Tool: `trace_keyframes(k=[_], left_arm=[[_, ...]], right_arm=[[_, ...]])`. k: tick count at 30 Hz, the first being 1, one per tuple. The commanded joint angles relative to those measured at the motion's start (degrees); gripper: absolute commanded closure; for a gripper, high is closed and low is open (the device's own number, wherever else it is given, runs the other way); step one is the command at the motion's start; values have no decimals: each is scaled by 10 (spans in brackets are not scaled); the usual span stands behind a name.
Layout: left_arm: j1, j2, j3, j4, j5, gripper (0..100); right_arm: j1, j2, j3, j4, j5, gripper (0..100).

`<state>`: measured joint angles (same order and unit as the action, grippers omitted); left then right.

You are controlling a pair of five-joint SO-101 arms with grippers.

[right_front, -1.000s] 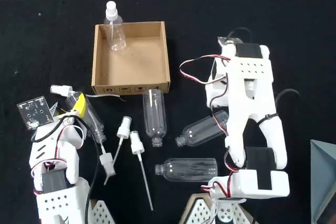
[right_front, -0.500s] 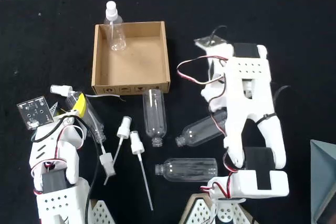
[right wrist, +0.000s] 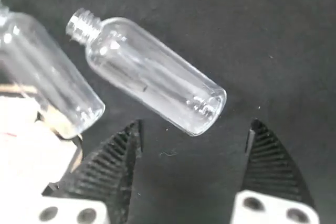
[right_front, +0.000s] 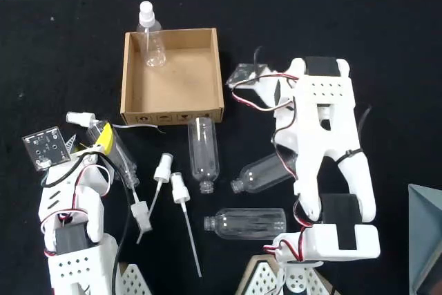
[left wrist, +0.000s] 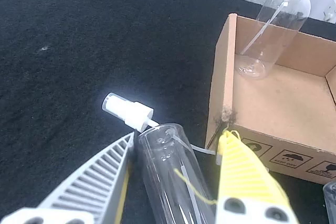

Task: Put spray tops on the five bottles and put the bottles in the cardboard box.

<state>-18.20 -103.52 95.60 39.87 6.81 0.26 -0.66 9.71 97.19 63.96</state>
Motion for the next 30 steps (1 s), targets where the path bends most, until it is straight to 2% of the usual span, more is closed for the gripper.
trace_keyframes(k=[1,22,30], left_arm=[[-5,-6,-3,-13,-4,770],[-5,-6,-3,-13,-4,770],[-5,-6,-3,-13,-4,770]], right_arm=[[-22,-7,-8,11,44,730],[-27,-11,-7,9,223,733],[-43,-132,65,5,263,733]])
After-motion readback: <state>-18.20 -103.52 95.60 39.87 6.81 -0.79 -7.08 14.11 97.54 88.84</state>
